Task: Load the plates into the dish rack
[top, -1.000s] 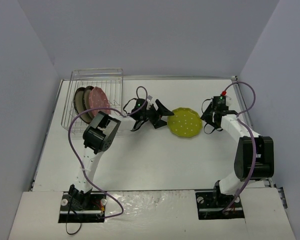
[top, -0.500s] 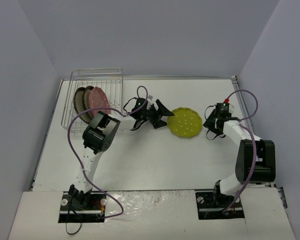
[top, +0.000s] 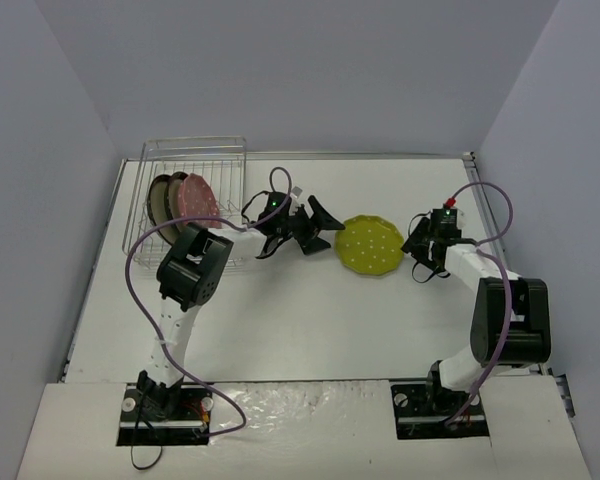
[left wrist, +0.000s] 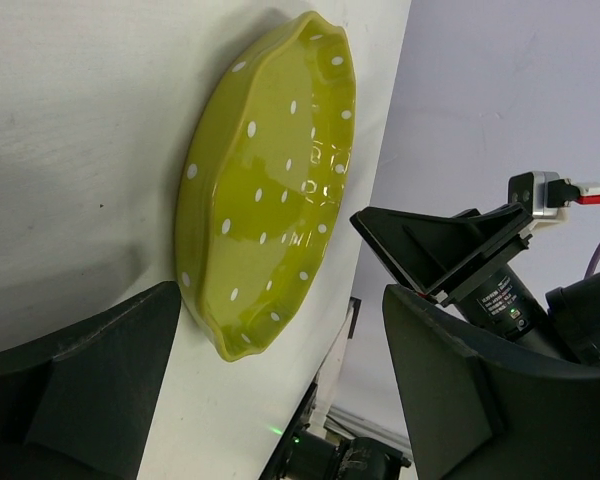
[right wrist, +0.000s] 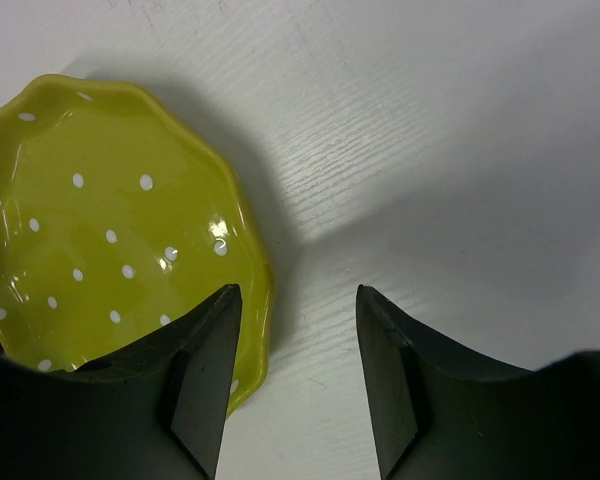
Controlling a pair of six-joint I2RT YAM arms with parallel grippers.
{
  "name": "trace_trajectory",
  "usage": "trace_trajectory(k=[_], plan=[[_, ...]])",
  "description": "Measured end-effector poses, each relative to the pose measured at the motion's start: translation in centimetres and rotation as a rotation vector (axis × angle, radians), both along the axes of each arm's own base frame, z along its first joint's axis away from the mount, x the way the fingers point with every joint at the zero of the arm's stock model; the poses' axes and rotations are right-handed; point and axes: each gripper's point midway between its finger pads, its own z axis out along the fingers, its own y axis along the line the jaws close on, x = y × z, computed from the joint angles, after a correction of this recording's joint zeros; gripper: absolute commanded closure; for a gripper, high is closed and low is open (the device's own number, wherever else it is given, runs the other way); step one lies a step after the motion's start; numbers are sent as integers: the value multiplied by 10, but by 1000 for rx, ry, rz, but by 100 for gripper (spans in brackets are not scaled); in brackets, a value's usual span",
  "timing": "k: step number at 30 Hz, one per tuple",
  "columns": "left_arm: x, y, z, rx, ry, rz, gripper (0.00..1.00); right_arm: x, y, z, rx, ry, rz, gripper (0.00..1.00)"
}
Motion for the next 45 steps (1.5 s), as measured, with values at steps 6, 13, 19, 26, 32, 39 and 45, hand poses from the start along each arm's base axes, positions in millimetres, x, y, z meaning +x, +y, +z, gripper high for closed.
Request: trace_trajectory(k=[6,13,19,26,32,39,45], plan=[[-3,3,-7,19,15,0,22,0,8,-15,37,1,18,62],[-6,6,-8,31,27,1,22,12,24,-25,126,-78,48,65],[-6,7,-4,33,19,2,22,26,36,-24,194,-169,60,69],[-4,11,-3,38,9,4,22,27,42,-25,229,-201,58,73],[-3,12,-4,40,11,8,22,14,54,-24,227,-164,76,69],[-3,13,-4,41,12,8,22,-14,68,-21,208,-82,101,67],[-3,13,-4,41,13,8,22,-22,65,-25,191,-47,74,68]])
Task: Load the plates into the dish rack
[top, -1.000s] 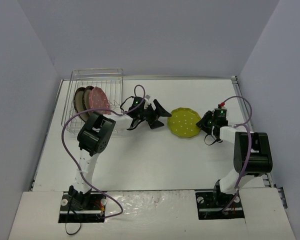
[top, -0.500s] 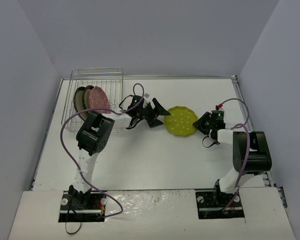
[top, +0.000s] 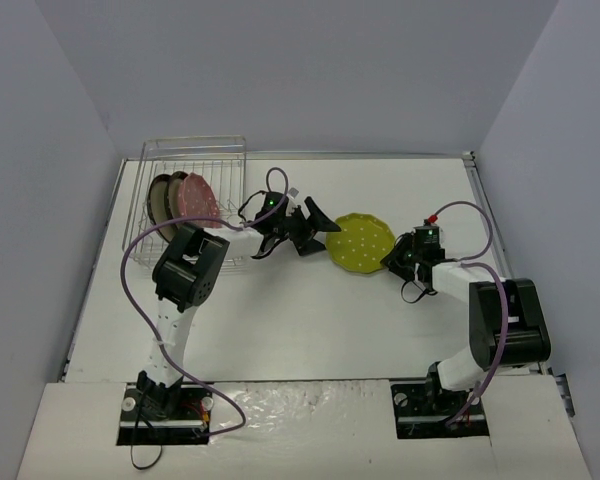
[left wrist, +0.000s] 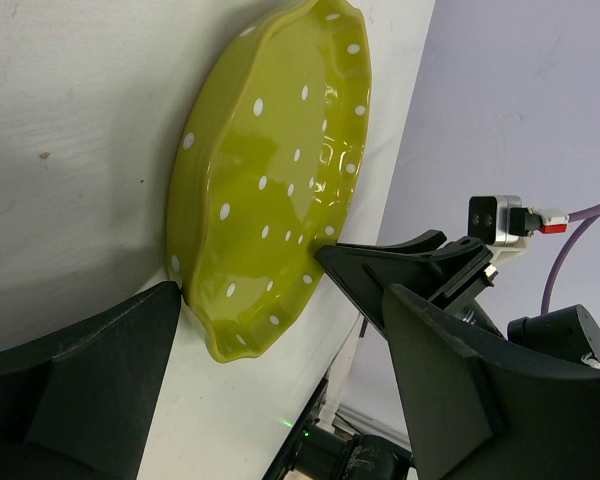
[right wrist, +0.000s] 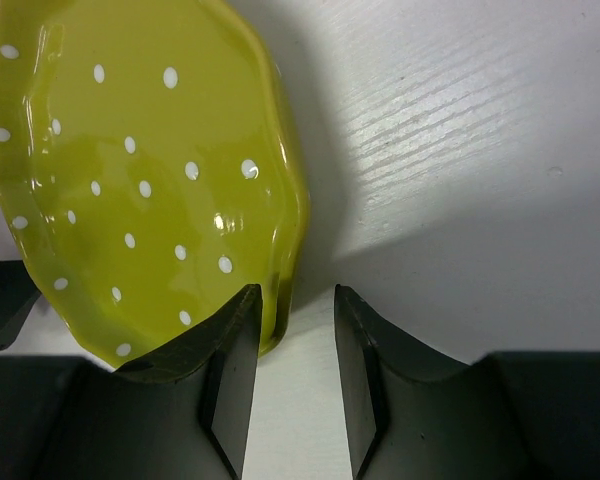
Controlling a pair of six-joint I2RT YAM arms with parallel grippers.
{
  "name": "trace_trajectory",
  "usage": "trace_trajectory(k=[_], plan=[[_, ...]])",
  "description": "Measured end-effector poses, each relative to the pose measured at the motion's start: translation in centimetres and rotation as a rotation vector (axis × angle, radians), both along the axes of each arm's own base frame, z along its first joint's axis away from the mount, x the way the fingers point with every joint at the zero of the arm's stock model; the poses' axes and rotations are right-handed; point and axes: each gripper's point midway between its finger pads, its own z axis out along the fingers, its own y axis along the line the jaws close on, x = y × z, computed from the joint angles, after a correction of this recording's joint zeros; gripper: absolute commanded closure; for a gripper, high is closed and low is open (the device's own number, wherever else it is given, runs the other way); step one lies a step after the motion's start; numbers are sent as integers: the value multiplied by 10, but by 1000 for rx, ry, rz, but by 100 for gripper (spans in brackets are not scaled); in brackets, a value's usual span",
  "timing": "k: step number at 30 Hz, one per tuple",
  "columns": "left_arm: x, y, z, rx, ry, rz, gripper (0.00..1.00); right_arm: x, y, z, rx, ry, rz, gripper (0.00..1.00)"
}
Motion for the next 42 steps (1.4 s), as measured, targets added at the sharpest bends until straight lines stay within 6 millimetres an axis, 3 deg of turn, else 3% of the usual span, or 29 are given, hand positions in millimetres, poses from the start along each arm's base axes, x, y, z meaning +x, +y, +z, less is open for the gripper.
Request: trace_trajectory(k=[18,21,29,33,42], plan=[[3,3,0,-1,0,6,22,16,3,-4,4,-10,-27,83],[3,4,0,-1,1,8,22,20,4,-4,7,-17,-28,99],[5,10,-3,1,5,19,22,25,5,-3,7,-30,-37,100],[3,11,-6,3,13,16,22,17,6,1,-13,-6,-34,100],[0,15,3,-6,-1,20,22,5,0,37,-76,7,-12,100]])
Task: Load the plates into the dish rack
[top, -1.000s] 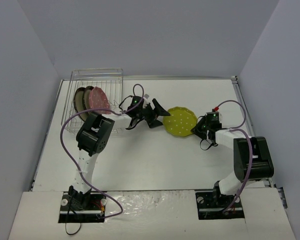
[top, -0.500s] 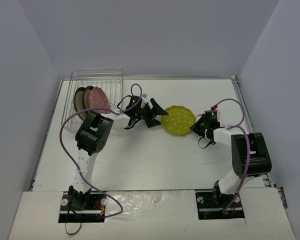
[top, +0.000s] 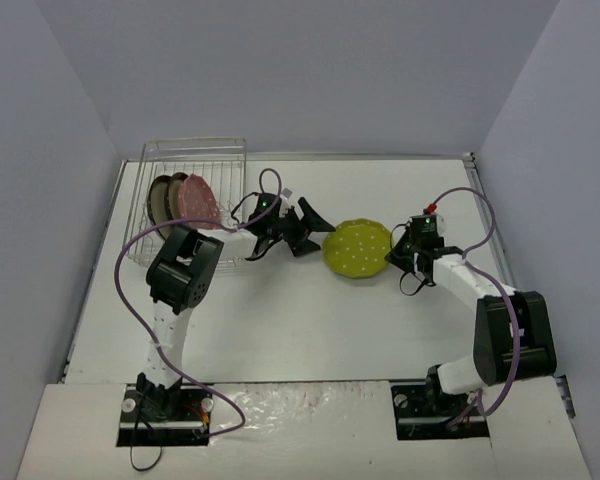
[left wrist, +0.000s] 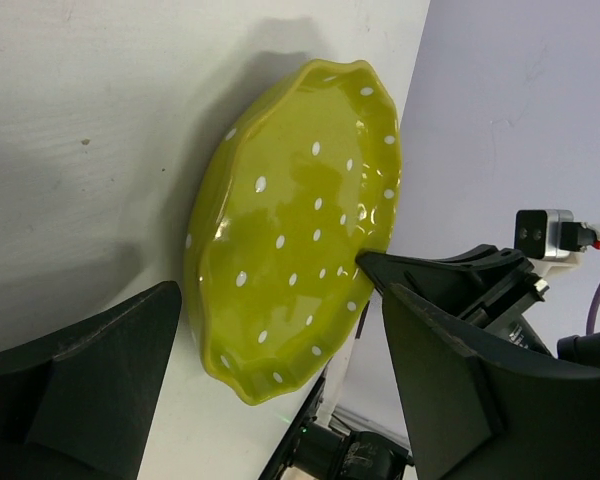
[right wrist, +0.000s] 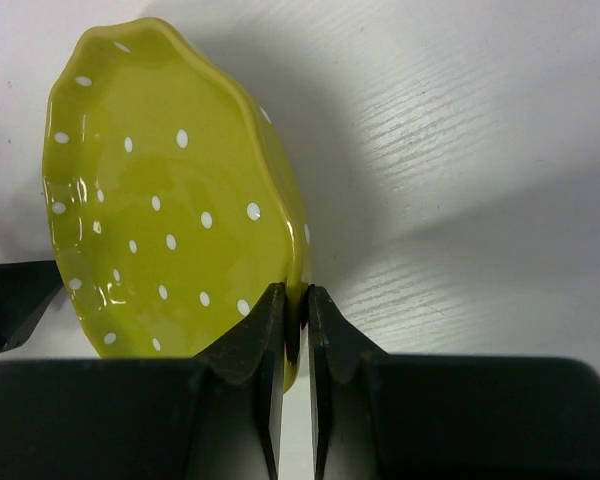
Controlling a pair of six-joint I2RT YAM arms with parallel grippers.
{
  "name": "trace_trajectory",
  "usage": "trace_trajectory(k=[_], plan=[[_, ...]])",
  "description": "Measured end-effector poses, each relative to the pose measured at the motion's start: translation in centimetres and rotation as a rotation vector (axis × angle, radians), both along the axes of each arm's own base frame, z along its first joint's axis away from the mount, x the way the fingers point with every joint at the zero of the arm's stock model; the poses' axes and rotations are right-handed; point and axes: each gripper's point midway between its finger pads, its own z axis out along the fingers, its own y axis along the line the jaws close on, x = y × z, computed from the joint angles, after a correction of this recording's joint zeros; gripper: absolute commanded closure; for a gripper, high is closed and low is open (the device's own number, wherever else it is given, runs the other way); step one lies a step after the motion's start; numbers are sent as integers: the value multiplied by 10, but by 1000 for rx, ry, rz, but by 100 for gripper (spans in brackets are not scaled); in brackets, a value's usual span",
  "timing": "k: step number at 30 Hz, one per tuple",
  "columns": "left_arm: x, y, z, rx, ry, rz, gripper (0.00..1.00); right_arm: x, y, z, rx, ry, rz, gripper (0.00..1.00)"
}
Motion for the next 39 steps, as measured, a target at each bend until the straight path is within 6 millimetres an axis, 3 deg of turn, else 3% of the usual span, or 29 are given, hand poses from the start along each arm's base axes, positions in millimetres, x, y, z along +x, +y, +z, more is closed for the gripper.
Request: trace_trajectory(k=[8,16,22,31,35,39], plan=[[-7,4,1,-1,3,2,22,7,-3,26,-16,-30,-4,100],[-7,3,10,-29,-2,8,22,8,-3,35,-18,-33,-5,100],[-10,-11,25,-104,-7,-4,22,9,-3,42,-19,-37,-3,100],[-27,-34,18,-127,23,-47,23,12,-2,51,-18,-52,-3,100],[-27,-47,18,-152,25,-63,30,11,-3,51,-19,-47,-3,100],[-25,-55,22,-194,24,-63,46,10,-3,50,-23,-44,-3,100]])
